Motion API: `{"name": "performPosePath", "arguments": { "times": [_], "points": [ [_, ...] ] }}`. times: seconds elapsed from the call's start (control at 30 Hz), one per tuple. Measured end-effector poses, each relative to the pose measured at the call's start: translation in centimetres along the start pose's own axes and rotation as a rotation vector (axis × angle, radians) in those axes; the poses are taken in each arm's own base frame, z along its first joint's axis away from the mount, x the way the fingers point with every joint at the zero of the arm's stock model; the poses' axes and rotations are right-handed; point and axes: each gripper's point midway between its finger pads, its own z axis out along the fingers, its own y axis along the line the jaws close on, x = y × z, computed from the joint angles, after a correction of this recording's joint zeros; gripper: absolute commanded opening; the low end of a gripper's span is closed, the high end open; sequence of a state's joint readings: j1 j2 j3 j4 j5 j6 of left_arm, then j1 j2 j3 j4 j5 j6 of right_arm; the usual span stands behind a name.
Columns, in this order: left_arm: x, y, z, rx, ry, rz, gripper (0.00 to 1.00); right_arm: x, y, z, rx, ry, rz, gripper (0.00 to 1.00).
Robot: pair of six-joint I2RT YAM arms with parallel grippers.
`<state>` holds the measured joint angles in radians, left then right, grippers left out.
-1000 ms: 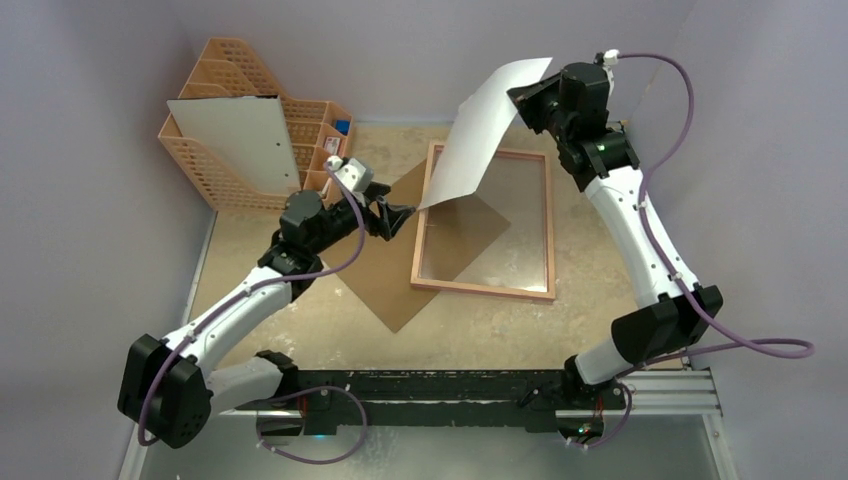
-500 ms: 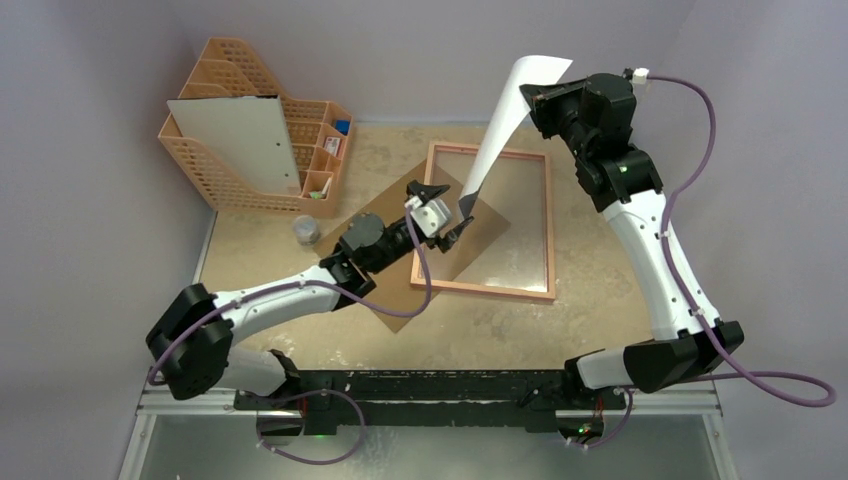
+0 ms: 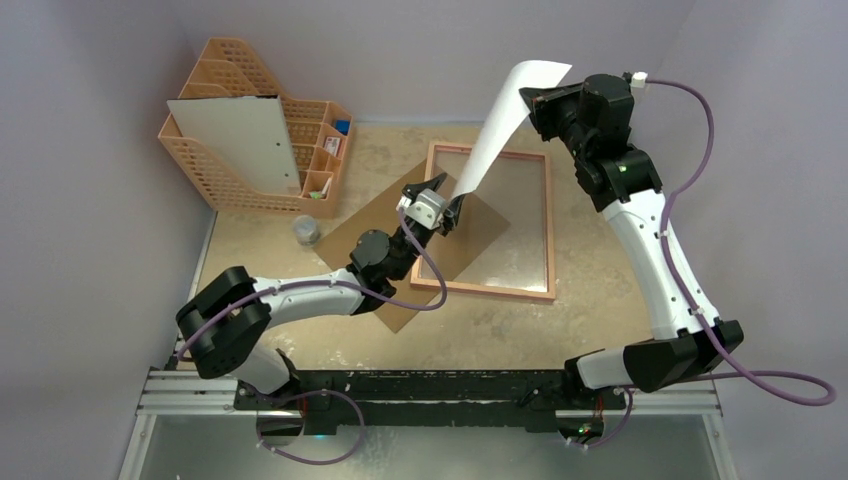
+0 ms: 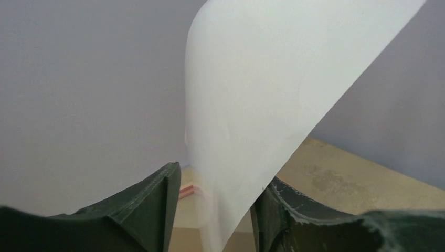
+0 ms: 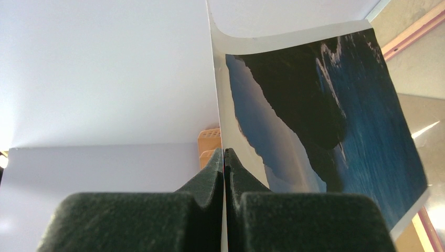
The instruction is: Put the photo into the frame
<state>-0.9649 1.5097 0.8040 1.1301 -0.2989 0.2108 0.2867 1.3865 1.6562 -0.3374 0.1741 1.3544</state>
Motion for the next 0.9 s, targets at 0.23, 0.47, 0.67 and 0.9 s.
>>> {"name": "performPosePath", "arguments": {
  "times": [0.23,0.47,0.67,0.9],
  "points": [
    [-0.3,1.0,-0.1,-0.073,-0.032,-0.057,0.13,0.0,0.0,0.0,0.001,0.002,0.0,0.0],
    [-0.4,1.1,-0.3,-0.081,-0.028,-0.077,0.0,0.2,-0.4,0.2,0.007,0.005,-0.002,0.0],
    [0.0,1.0,-0.7,-0.072,-0.002,-0.081,0.0,0.5,-1.2,0.6,0.013,0.012,-0.025,0.67],
    [0.0,1.0,1.3,-0.114,0.138,-0.158,0.0,0.4,-0.1,0.8,-0.078,0.01,-0.223,0.91]
  ]
}}
